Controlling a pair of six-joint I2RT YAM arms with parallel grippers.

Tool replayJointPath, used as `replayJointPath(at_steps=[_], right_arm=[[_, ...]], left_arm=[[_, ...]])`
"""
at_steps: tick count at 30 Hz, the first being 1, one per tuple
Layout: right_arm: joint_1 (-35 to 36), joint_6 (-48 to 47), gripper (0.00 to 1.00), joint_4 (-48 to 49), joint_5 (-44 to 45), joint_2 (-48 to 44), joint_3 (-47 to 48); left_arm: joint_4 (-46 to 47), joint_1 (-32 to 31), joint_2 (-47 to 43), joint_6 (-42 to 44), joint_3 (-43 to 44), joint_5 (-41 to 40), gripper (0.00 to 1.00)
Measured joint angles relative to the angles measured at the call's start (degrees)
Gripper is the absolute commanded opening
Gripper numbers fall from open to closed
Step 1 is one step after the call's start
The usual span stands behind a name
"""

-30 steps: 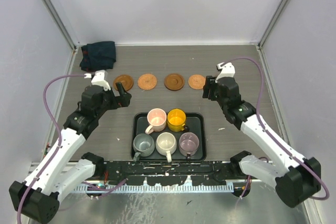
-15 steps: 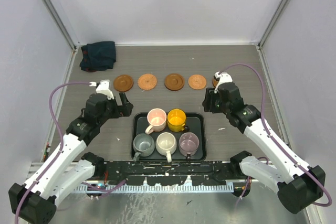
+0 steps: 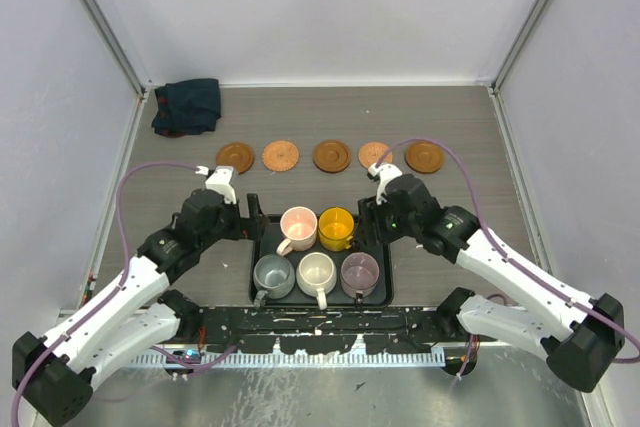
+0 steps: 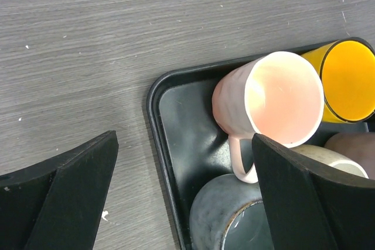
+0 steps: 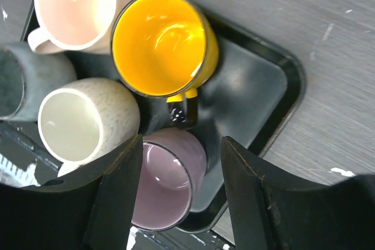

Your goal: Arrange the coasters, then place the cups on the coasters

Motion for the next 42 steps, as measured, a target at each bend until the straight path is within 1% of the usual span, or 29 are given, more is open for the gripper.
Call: replayJointPath(at_steps=[5,10,21,29,42], right_arm=[[5.8,1.2,0.61,0.2,1.0,3.6,0.0],[8.2,1.7,0.61,1.0,1.9,7.4,-0.2],[8.3,2.0,0.61,4.2,6.0,13.9,-0.4],[8.3,2.0,0.6,6.7,6.7,17.9,-0.5],[8.4,2.7,0.57,10.7,7.4,18.1,-4.6]], left_arm=[[0.0,-0.5,0.0,0.0,-0.6,0.0,0.98],[0.0,-0.7,0.0,-0.1,-0.8,0.0,0.98],[0.9,-0.9,0.8,-0.3,-2.0,0.3,0.98],[1.8,-0.9,1.9,-0.5,-2.1,0.3,0.98],[3.2,-0.9,3.3,-0.7,-3.2,0.3,0.98]])
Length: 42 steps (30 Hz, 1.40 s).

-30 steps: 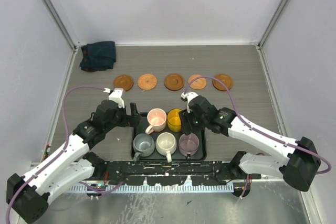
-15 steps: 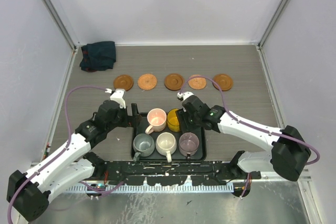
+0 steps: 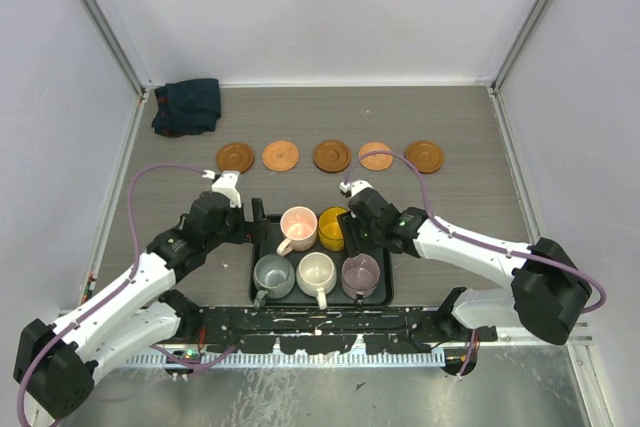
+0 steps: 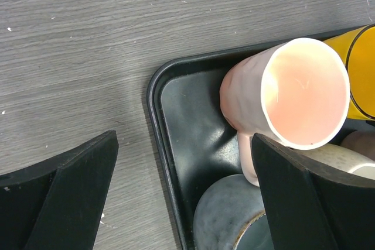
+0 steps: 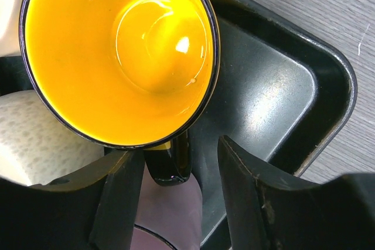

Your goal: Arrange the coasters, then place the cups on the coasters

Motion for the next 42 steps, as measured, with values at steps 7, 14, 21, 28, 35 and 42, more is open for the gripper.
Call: replayJointPath(at_steps=[7,14,21,28,35,42], right_arm=[[0.0,0.2,0.54,1.0,0.0,0.0,-0.3],[0.0,0.2,0.52,1.7,-0.1,0.9,-0.3],[0.1,0.2,0.49,1.9,-0.1,1.2,-0.3],[0.1,0.0,0.29,2.4,0.0,2.1,-0.2],[0.6,-0.7,0.18,2.8,-0.8,2.5,-0.1],[0.8,-2.2,0.01,2.3,-0.9,3.0,0.5]], left_arm=[[0.7,0.0,0.2,-0.8,-0.2,0.0,0.98],[1.1,0.0,0.8,-0.8,-0.5,0.0,0.98],[1.3,0.0,0.8,-0.9,-0.9,0.0,0.98],[1.6,0.0,0.8,-1.0,-1.6,0.0,0.98],[2.0,0.0,0.8,-1.0,-1.6,0.0,0.98],[2.1,0.0,1.2,-1.1,-1.6,0.0,0.98]])
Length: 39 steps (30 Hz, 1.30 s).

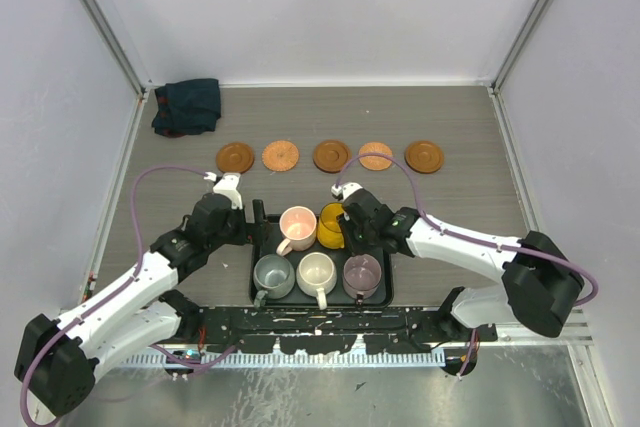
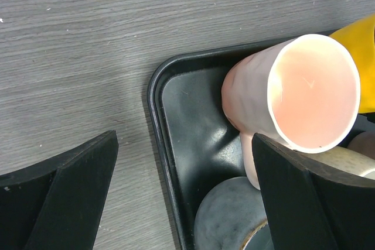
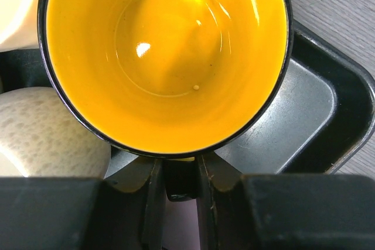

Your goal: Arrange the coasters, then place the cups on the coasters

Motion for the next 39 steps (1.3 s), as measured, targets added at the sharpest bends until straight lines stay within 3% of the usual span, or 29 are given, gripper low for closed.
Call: replayJointPath(at_steps=[11,25,39], right_arm=[[0.1,-2.4,0.01,-0.6,0.9,-0.3,0.4],[0.0,-5.7,0.01,-3.6,8.9,-8.0,0.4],[-2.8,-12.2,0.01,3.2,23.2,-12.0,0.3]], left_arm=[[0.1,0.0,0.0,-0.1,0.0,0.0,0.98],[0.1,0.0,0.0,-0.1,0.0,-0.2,0.98],[1.4,0.0,0.1,-0.1,0.0,-0.3,0.98]])
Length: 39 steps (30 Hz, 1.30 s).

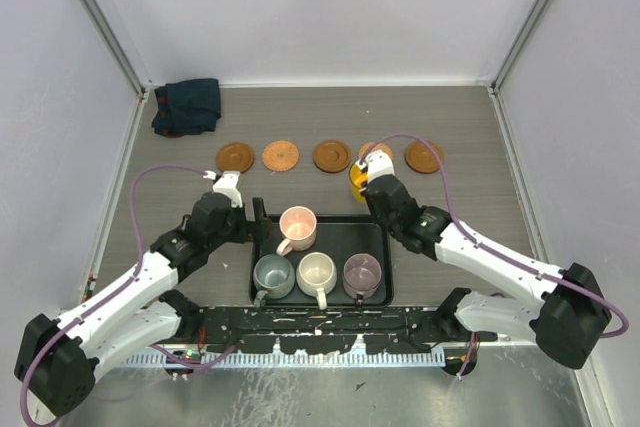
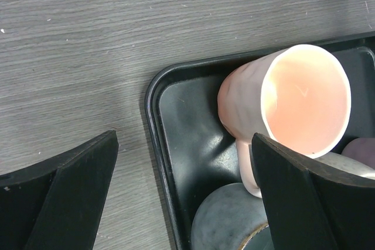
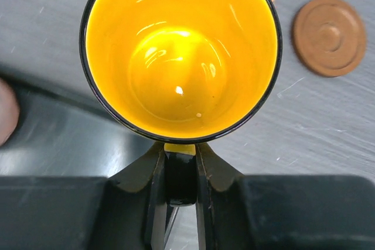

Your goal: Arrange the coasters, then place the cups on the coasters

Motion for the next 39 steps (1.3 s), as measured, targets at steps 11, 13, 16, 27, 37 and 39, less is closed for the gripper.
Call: replayJointPath(at_steps=[11,13,16,27,37,39], right_arm=[[-27.0,-5.9,0.01,20.5,-6.5,7.1,-2.3],[-30.9,-6.5,0.01,22.3,-8.2,9.3,-2.2],[-35.2,-7.0,0.01,24.5,-10.7,12.4,-1.9],[-42.6,-7.3,0.01,33.0,-17.2,17.2,-1.8],[-45.5,-6.8,0.01,36.2,-21.3,24.1,-1.7],[-45.5,-6.7,0.01,36.2,-22.1,24.9,-1.7]], left_arm=[[1.4,0.0,0.4,0.0,0.0,0.0,0.98],[1.4,0.0,0.4,0.0,0.0,-0.1,0.98],[1.5,0.0,0.4,0.0,0.0,-0.4,0.98],[1.7,0.0,2.3,0.2,0.0,-0.6,0.98],[1.9,0.0,3.7,0.2,0.2,-0.6,0.98],[2.0,0.0,4.1,0.2,0.3,-0.6,0.98]])
